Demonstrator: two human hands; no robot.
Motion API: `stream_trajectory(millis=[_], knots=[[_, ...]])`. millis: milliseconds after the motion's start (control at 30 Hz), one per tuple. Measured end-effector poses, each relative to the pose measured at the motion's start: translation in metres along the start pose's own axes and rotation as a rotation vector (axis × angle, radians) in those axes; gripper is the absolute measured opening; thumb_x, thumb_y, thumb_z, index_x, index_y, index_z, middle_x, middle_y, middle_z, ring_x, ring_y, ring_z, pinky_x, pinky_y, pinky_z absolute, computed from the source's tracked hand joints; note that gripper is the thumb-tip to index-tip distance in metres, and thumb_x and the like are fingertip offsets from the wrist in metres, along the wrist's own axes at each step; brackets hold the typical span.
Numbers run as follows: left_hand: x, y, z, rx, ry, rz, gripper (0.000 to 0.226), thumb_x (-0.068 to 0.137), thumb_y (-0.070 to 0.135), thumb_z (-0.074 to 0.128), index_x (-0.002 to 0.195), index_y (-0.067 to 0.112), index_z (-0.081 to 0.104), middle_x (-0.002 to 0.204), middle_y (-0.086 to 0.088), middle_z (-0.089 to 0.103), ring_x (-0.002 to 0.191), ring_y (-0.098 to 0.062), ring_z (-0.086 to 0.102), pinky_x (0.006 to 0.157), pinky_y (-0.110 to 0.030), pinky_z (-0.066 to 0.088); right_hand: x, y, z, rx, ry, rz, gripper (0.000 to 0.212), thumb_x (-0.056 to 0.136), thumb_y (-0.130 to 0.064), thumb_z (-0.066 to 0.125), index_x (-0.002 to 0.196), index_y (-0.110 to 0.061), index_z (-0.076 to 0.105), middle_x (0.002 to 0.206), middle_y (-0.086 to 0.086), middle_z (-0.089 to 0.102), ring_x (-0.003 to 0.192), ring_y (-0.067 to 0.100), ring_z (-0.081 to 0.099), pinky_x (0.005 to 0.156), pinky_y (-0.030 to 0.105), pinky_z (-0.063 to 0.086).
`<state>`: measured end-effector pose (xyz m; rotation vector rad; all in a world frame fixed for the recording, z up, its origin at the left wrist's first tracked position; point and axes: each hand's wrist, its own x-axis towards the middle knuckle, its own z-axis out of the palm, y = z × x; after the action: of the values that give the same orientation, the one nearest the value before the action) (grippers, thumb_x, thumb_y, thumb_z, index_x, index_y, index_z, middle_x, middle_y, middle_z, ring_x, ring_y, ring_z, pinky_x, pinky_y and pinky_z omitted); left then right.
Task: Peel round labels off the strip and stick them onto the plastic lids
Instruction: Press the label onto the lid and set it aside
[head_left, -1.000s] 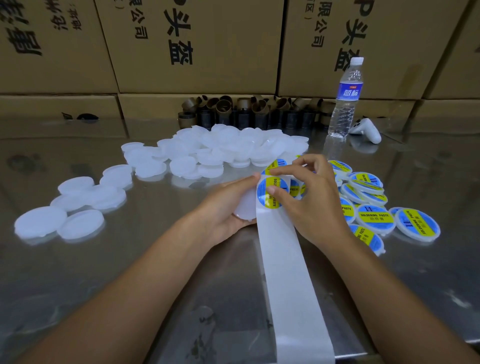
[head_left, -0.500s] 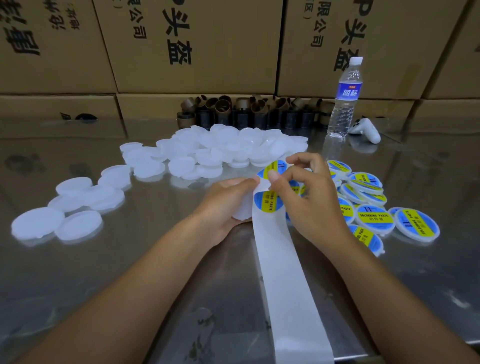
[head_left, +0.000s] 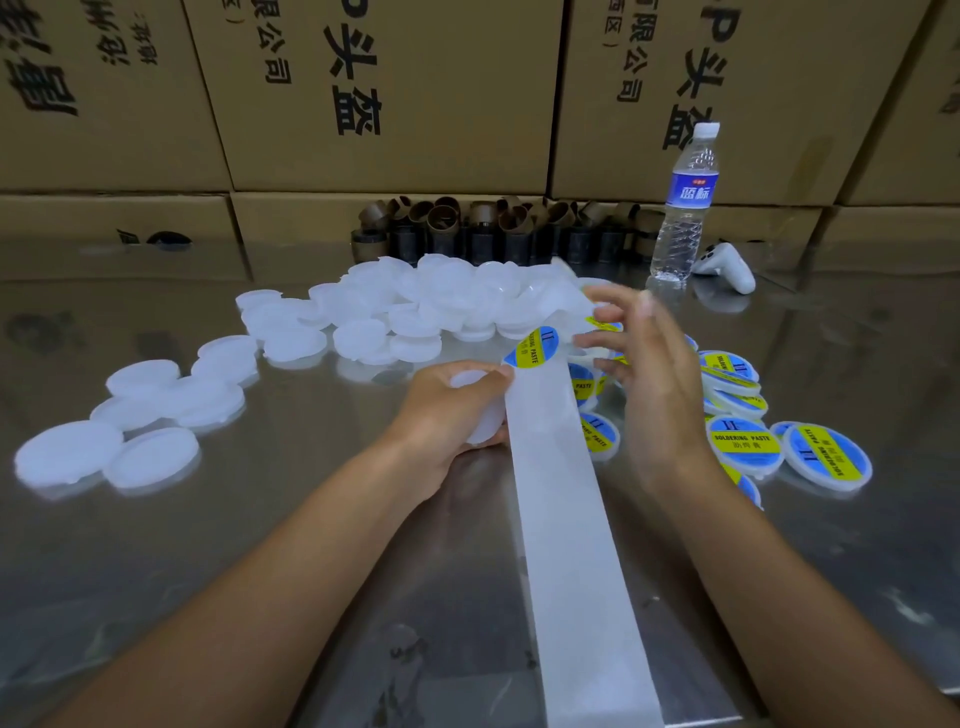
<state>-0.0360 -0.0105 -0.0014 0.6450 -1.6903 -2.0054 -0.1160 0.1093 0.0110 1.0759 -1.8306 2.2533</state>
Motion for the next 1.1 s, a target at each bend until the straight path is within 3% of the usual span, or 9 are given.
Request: stream_trajectory(millis=[167, 300, 400, 500, 633, 700, 800, 967, 1100], knots=[[-0.001, 0.001, 0.000, 0.021, 0.019, -0.008, 0.022, 0.094, 0.014, 0.059, 0.108, -0.002, 0.065, 0.099, -0.017, 0.071, 0.076, -0.022, 0.066, 0.061, -0.024, 0.058, -0.006, 0.003, 0.005, -0.131, -0.239, -0.004, 0.031, 0.086, -0.055, 0.033, 0.115, -0.062, 0.041, 0.118, -0.008, 0.054, 0.090, 0.006, 0.066, 0.098, 0.034, 0.045], [0.001, 0.000, -0.001, 0.047, 0.060, -0.016, 0.025, 0.094, 0.015, 0.060, 0.110, -0.003, 0.064, 0.102, -0.019, 0.069, 0.080, -0.022, 0.064, 0.070, -0.029, 0.057, -0.006, 0.006, 0.006, -0.090, -0.262, 0.069, 0.033, 0.083, -0.056, 0.037, 0.115, -0.058, 0.041, 0.118, -0.003, 0.056, 0.093, 0.011, 0.066, 0.100, 0.046, 0.045], [0.004, 0.001, -0.002, 0.059, 0.088, -0.027, 0.021, 0.093, 0.012, 0.060, 0.105, -0.004, 0.065, 0.104, -0.022, 0.069, 0.082, -0.023, 0.063, 0.082, -0.038, 0.055, -0.005, 0.008, 0.006, -0.063, -0.250, 0.091, 0.035, 0.081, -0.056, 0.040, 0.116, -0.053, 0.042, 0.113, -0.004, 0.058, 0.093, 0.013, 0.067, 0.100, 0.043, 0.046], [0.005, 0.003, -0.004, 0.019, 0.154, -0.028, 0.011, 0.093, 0.010, 0.058, 0.088, 0.002, 0.062, 0.079, -0.014, 0.064, 0.064, -0.019, 0.060, 0.065, -0.031, 0.055, -0.004, 0.010, 0.006, -0.063, -0.248, 0.102, 0.038, 0.081, -0.057, 0.041, 0.117, -0.049, 0.042, 0.106, -0.009, 0.058, 0.092, 0.012, 0.066, 0.097, 0.037, 0.048], [0.010, 0.005, -0.007, -0.019, 0.248, 0.013, 0.010, 0.094, 0.021, 0.059, 0.093, 0.011, 0.059, 0.082, -0.004, 0.064, 0.068, -0.014, 0.060, 0.064, -0.029, 0.054, -0.004, 0.011, 0.008, -0.090, -0.252, 0.113, 0.050, 0.079, -0.061, 0.044, 0.125, -0.041, 0.042, 0.103, -0.011, 0.057, 0.093, 0.014, 0.066, 0.097, 0.042, 0.048], [0.010, 0.007, -0.007, -0.139, 0.194, 0.009, 0.015, 0.094, 0.027, 0.060, 0.097, 0.012, 0.060, 0.087, -0.004, 0.068, 0.069, -0.013, 0.065, 0.064, -0.028, 0.056, -0.004, 0.013, 0.008, -0.107, -0.262, 0.120, 0.056, 0.075, -0.059, 0.043, 0.127, -0.039, 0.042, 0.102, -0.010, 0.058, 0.094, 0.015, 0.066, 0.098, 0.044, 0.046], [0.007, 0.008, -0.004, -0.372, -0.065, -0.058, 0.025, 0.095, 0.036, 0.053, 0.093, 0.011, 0.059, 0.080, -0.006, 0.072, 0.066, -0.017, 0.070, 0.065, -0.029, 0.057, -0.003, 0.016, 0.006, -0.100, -0.271, 0.137, 0.054, 0.074, -0.061, 0.042, 0.125, -0.042, 0.043, 0.103, -0.011, 0.058, 0.094, 0.013, 0.066, 0.098, 0.044, 0.047], [0.007, -0.003, 0.002, -0.343, -0.364, -0.127, 0.050, 0.086, 0.054, 0.044, 0.078, 0.018, 0.078, 0.091, -0.004, 0.074, 0.092, -0.019, 0.067, 0.102, -0.037, 0.042, -0.002, 0.021, 0.006, -0.076, -0.270, 0.180, 0.056, 0.077, -0.068, 0.043, 0.126, -0.041, 0.046, 0.097, -0.015, 0.062, 0.094, 0.010, 0.064, 0.091, 0.039, 0.050], [0.009, -0.008, 0.004, -0.326, -0.380, -0.162, 0.052, 0.096, 0.054, 0.037, 0.107, 0.011, 0.065, 0.108, -0.012, 0.064, 0.106, -0.028, 0.054, 0.115, -0.046, 0.024, -0.003, 0.019, 0.007, -0.062, -0.286, 0.169, 0.050, 0.072, -0.064, 0.042, 0.119, -0.045, 0.047, 0.088, -0.019, 0.062, 0.081, -0.002, 0.063, 0.069, 0.021, 0.049]])
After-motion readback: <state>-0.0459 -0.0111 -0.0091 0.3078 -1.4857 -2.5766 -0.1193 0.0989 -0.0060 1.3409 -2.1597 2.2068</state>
